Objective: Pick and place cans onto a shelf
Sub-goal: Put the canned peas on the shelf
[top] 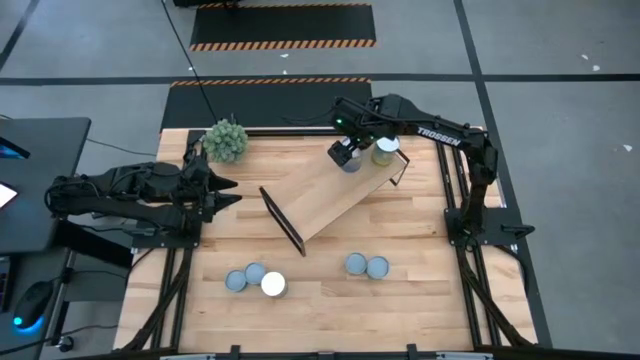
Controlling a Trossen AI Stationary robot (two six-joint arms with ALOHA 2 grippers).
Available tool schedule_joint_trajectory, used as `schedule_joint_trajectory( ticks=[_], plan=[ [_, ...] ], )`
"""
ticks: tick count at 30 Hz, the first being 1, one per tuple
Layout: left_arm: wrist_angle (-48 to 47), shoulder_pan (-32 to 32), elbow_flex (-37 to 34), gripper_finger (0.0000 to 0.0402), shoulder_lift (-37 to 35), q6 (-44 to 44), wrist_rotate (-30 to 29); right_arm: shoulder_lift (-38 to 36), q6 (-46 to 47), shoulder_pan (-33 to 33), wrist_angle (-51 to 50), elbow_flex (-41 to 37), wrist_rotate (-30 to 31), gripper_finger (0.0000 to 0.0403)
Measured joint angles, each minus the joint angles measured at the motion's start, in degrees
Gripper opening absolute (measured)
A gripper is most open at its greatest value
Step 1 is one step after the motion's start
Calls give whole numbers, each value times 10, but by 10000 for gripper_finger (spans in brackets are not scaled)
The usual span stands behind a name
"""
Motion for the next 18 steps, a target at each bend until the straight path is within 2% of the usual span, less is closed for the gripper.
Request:
schedule_joint_trajectory(
  ticks=[4,9,14,18],
  plan=[
    [0,0,0,270,0,0,0,0,-7,4,13,0,29,355],
    [0,0,0,270,0,-1,0,-7,-59,12,43,0,27,355],
    [-1,0,0,270,0,-5,1,-19,-189,33,15,31,-3,353],
    [-7,0,0,270,0,-6,1,-32,-288,59,-47,42,19,348]
  ],
)
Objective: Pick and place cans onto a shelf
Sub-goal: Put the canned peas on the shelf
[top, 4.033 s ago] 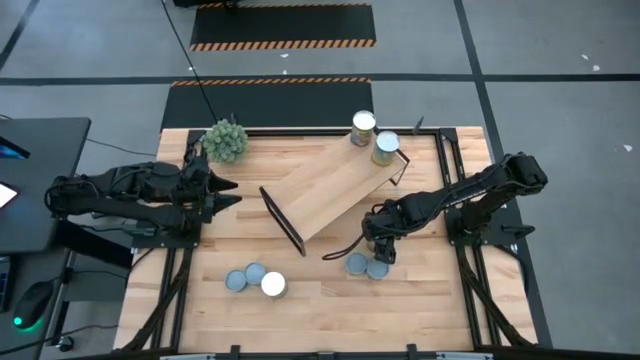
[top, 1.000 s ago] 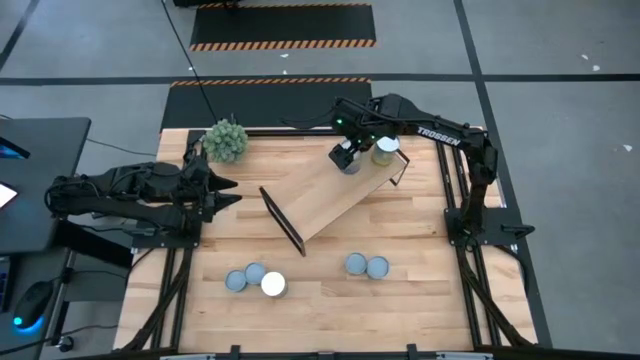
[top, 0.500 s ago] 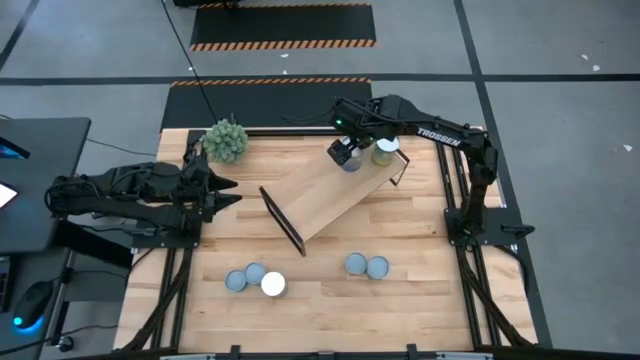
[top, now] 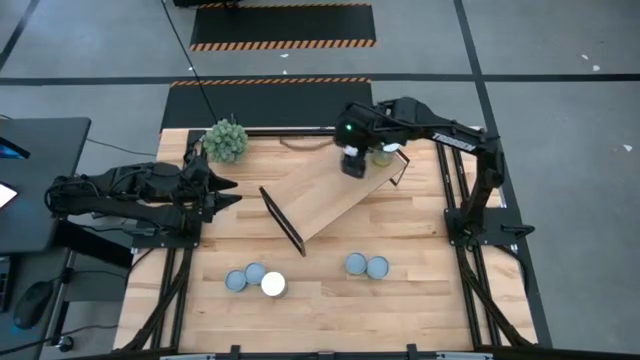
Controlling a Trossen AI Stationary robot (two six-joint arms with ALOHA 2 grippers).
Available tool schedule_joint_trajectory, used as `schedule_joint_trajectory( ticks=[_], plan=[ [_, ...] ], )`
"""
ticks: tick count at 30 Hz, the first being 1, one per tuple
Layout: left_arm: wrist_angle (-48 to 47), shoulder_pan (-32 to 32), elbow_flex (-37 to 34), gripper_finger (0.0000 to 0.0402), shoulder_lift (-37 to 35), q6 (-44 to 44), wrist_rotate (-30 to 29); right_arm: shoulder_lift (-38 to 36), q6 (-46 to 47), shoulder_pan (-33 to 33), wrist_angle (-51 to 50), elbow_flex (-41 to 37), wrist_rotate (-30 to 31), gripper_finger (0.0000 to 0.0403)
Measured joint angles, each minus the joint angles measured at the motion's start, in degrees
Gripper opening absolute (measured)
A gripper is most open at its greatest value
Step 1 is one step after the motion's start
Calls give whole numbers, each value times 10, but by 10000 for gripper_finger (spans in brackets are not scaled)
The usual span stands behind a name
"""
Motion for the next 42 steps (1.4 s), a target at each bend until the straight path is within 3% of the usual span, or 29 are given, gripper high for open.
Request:
schedule_joint_trajectory(
  ticks=[6,11,16,22,30,38,42],
  plan=[
    [-2,0,0,270,0,0,0,1,14,20,-92,0,69,347],
    [-2,0,0,270,0,7,0,1,-2,50,-76,0,138,347],
    [-2,0,0,270,0,15,0,8,-46,57,-15,-9,135,347],
    [-2,0,0,270,0,15,4,18,-98,57,-4,-47,102,347],
    [-3,0,0,270,0,16,8,20,-188,46,13,-84,101,347],
    [-3,0,0,270,0,16,8,20,-169,13,36,-87,96,347],
    [-3,0,0,270,0,16,8,20,-136,1,48,-87,55,347]
  ],
)
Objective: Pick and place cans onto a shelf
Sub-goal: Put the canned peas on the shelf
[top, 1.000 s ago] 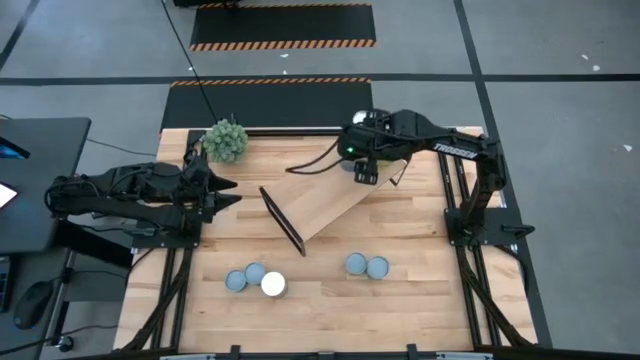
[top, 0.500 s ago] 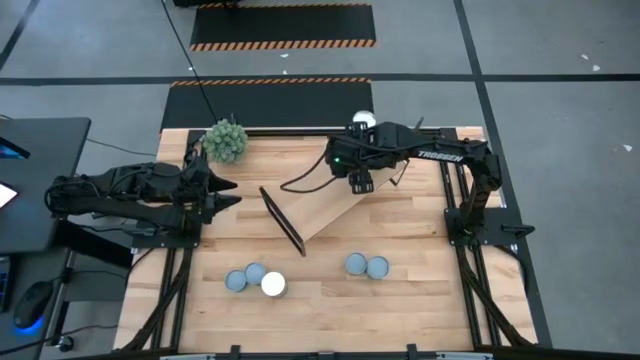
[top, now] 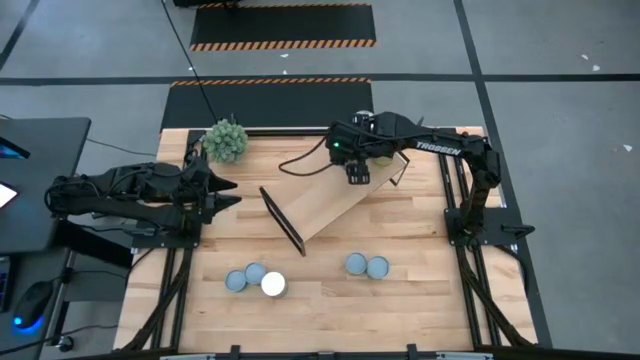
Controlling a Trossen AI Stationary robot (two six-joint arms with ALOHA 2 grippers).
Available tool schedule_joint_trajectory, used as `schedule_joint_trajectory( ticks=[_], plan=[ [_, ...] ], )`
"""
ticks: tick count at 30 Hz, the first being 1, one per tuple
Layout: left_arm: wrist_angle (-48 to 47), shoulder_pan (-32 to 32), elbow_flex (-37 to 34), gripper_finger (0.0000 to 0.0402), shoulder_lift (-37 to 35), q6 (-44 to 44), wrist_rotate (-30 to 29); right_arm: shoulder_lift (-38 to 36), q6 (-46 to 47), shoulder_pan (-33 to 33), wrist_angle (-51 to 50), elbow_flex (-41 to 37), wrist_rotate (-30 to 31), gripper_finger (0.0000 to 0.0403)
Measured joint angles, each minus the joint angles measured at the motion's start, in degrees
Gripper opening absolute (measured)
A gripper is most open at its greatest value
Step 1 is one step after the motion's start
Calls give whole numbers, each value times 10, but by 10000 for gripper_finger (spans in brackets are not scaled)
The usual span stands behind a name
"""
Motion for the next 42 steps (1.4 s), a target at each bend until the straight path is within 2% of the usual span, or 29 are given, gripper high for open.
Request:
schedule_joint_trajectory(
  ticks=[10,32,38,42],
  plan=[
    [0,0,0,270,0,0,0,0,84,-14,2,0,-11,347],
    [0,0,0,270,0,0,0,2,355,-35,6,1,12,347],
    [0,0,0,270,0,0,0,4,356,-35,3,24,7,347],
    [0,0,0,270,0,0,0,4,264,-28,-11,54,6,347]
  ],
)
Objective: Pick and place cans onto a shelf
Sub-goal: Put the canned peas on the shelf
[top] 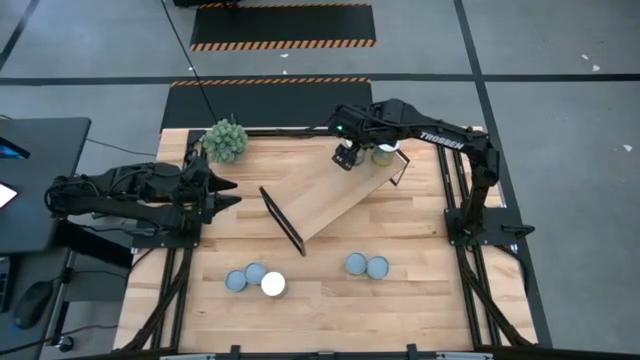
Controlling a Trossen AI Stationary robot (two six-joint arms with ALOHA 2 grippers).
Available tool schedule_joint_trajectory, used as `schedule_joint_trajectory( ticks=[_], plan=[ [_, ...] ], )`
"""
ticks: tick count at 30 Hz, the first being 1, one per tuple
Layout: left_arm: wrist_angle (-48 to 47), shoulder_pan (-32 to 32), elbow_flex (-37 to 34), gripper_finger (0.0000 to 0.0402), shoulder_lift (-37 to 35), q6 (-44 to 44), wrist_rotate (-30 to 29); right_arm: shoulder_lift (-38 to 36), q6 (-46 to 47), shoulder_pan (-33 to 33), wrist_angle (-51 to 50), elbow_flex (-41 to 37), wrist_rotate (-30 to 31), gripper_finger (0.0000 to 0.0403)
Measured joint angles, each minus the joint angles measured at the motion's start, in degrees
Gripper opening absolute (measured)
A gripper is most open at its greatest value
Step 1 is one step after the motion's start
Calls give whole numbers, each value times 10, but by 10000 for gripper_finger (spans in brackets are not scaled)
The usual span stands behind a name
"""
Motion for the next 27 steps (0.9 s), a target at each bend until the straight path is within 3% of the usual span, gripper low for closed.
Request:
schedule_joint_trajectory(
  ticks=[6,11,17,27],
  plan=[
    [0,0,0,270,0,0,0,0,-234,15,-61,8,-49,347],
    [0,0,0,270,0,0,0,0,-312,11,-60,-30,-34,347],
    [0,0,0,270,0,-1,0,-2,-302,5,-36,-55,2,347],
    [0,0,0,270,0,-1,0,-2,-166,4,-10,-57,-4,347]
  ],
)
